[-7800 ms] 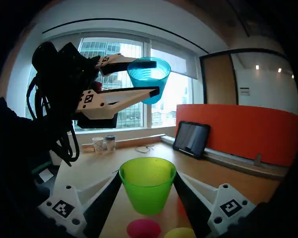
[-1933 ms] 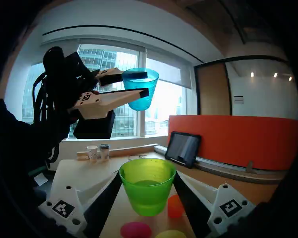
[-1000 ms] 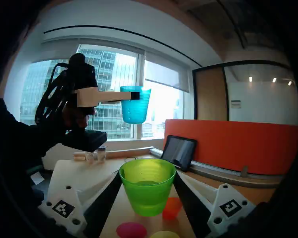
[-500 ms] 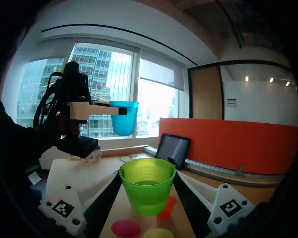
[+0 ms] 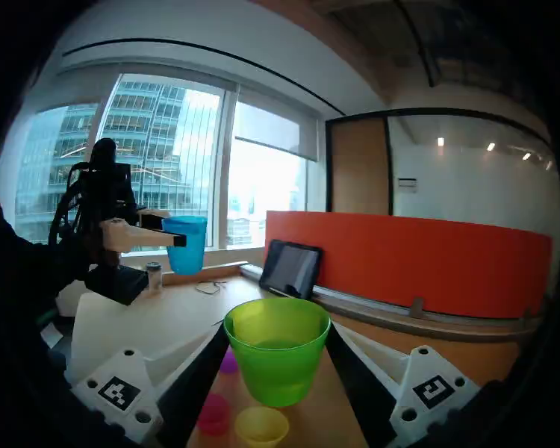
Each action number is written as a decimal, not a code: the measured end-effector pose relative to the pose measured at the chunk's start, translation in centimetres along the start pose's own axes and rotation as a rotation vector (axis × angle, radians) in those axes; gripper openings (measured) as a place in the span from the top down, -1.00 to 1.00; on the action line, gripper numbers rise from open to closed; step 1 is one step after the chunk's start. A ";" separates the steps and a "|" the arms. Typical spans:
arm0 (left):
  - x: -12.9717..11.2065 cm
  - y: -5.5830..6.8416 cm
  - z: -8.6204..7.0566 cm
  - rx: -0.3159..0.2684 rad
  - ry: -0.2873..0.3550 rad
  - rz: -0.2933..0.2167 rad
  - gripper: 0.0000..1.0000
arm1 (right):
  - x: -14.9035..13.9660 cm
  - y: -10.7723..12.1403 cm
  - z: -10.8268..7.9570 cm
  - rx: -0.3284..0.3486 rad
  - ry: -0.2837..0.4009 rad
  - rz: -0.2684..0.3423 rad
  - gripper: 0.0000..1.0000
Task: Pour water
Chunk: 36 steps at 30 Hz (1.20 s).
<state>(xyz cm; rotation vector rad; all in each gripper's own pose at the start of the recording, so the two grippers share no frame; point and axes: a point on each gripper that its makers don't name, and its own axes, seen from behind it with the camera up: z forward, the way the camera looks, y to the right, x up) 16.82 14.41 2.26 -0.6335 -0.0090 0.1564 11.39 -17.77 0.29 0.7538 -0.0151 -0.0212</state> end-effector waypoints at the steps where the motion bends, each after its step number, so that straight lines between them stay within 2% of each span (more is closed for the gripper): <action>1: -0.4 0.0 0.0 0.001 -0.004 -0.001 -0.74 | 0.0 0.4 -0.2 -0.010 -0.001 -0.001 -0.82; 11: -3.2 0.4 -0.2 -0.006 -0.036 -0.020 -0.74 | -0.2 3.6 -2.5 -0.086 -0.015 -0.006 -0.82; 15: -4.5 0.7 -0.3 -0.010 -0.054 -0.018 -0.74 | -0.6 4.1 -3.0 -0.099 -0.029 -0.008 -0.82; 27: -9.4 1.5 0.1 -0.032 -0.149 -0.021 -0.74 | -4.0 4.1 -3.3 -0.077 -0.129 -0.006 -0.84; 36: -12.8 2.4 0.1 -0.057 -0.220 -0.019 -0.74 | -7.5 4.4 -3.6 -0.061 -0.228 0.012 -0.84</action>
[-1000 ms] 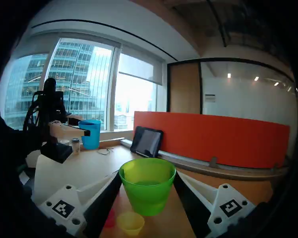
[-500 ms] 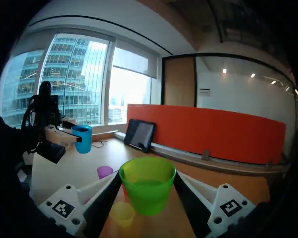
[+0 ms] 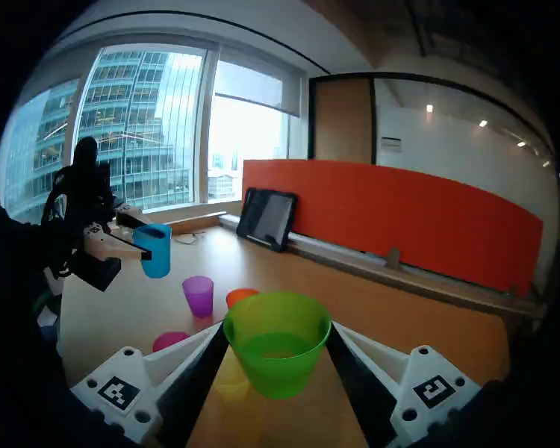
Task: Pour water
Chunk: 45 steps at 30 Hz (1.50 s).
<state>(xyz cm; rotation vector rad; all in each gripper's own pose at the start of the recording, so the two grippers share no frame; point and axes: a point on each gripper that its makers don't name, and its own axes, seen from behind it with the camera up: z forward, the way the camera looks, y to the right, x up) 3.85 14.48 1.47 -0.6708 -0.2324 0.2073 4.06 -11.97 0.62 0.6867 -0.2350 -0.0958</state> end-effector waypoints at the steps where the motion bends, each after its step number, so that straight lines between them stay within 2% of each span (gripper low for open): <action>1: -0.3 0.1 0.1 -0.003 -0.007 0.000 -0.74 | -0.4 0.0 0.0 0.002 -0.011 -0.001 -0.84; 17: -6.1 2.5 1.6 -0.063 -0.134 0.018 -0.74 | -5.1 -0.1 0.8 0.035 -0.143 0.009 -0.84; 33: -11.0 3.3 2.9 -0.119 -0.275 0.037 -0.74 | -8.5 0.2 1.4 0.047 -0.228 0.028 -0.84; 45: -13.4 3.8 4.1 -0.150 -0.331 0.022 -0.74 | -10.2 0.3 1.8 0.052 -0.260 0.036 -0.84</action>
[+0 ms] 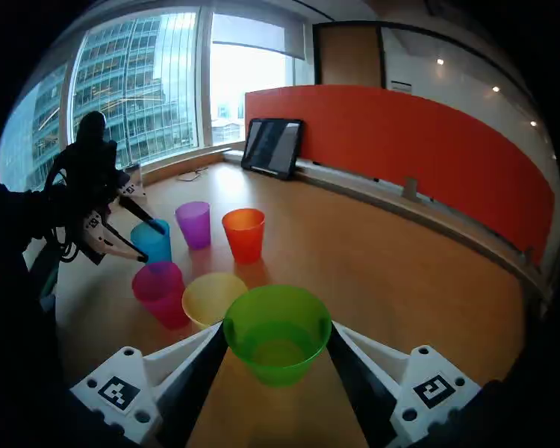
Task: Pour water
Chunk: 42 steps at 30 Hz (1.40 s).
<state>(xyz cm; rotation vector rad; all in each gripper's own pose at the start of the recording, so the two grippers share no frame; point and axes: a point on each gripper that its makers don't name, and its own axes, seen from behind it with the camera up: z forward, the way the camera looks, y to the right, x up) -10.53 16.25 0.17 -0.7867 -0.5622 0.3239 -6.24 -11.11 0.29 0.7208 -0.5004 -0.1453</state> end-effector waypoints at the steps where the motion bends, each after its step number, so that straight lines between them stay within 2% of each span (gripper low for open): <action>1: -0.1 0.0 0.1 -0.001 -0.002 -0.001 -0.74 | -0.1 0.0 0.0 0.000 -0.001 0.001 -0.84; 16: -1.6 0.1 0.3 -0.012 -0.026 -0.029 -0.74 | -1.3 -0.1 0.6 0.000 -0.024 0.006 -0.84; 21: -2.2 -0.1 0.1 -0.009 -0.043 -0.041 -0.92 | -2.0 -0.1 0.9 -0.004 -0.034 0.009 -0.84; 42: -3.5 0.6 -1.4 -0.001 -0.045 -0.081 -0.93 | -4.4 -0.2 1.6 -0.030 -0.055 0.015 -0.85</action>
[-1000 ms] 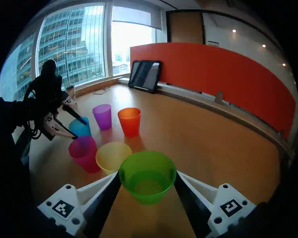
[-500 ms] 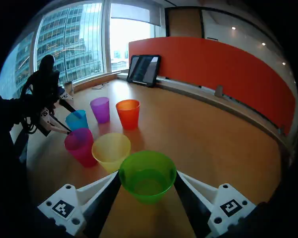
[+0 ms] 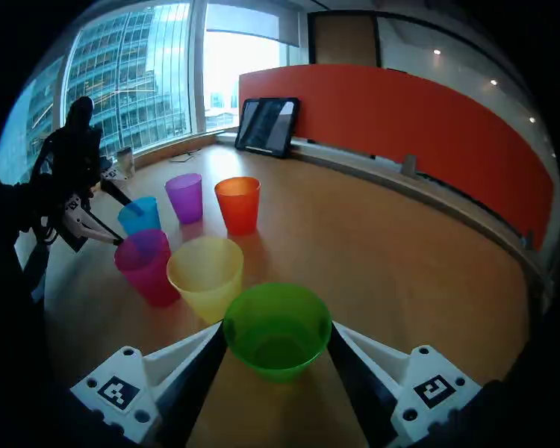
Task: Pour water
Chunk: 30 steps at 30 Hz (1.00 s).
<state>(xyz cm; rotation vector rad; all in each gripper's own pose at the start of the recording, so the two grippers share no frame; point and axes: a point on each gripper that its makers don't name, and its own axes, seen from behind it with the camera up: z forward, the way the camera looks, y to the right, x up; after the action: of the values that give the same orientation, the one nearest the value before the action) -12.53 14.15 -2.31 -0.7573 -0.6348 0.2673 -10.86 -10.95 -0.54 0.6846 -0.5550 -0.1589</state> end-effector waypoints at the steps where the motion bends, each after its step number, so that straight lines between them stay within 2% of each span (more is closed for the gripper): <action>1: 0.0 0.0 -0.1 0.000 0.000 -0.002 -0.93 | -0.1 0.0 0.0 -0.001 0.000 0.001 -0.85; 7: -0.2 0.1 -0.5 0.004 0.003 -0.011 -0.93 | -0.3 0.0 -0.2 -0.008 0.005 0.012 -0.88; 11: -0.2 0.0 -0.7 0.010 0.008 -0.024 -0.93 | -0.3 0.0 -0.5 -0.017 0.011 0.027 -0.99; 18: 0.2 0.0 -1.7 0.022 0.036 -0.051 -0.93 | -0.8 -0.3 -1.7 -0.027 0.016 0.045 -0.99; 24: 0.0 -0.5 -2.8 0.059 0.056 -0.059 -0.93 | -1.4 -0.6 -3.3 -0.050 0.024 0.040 -0.99; 30: 0.2 -1.3 -4.4 0.124 0.095 -0.074 -0.93 | -1.5 -0.7 -5.1 -0.089 0.054 0.043 -0.99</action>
<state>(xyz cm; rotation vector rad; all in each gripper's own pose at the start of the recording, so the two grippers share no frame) -9.62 10.95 -3.71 -0.6225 -0.5501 0.1999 -9.34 -8.14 -4.87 0.5886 -0.5078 -0.1244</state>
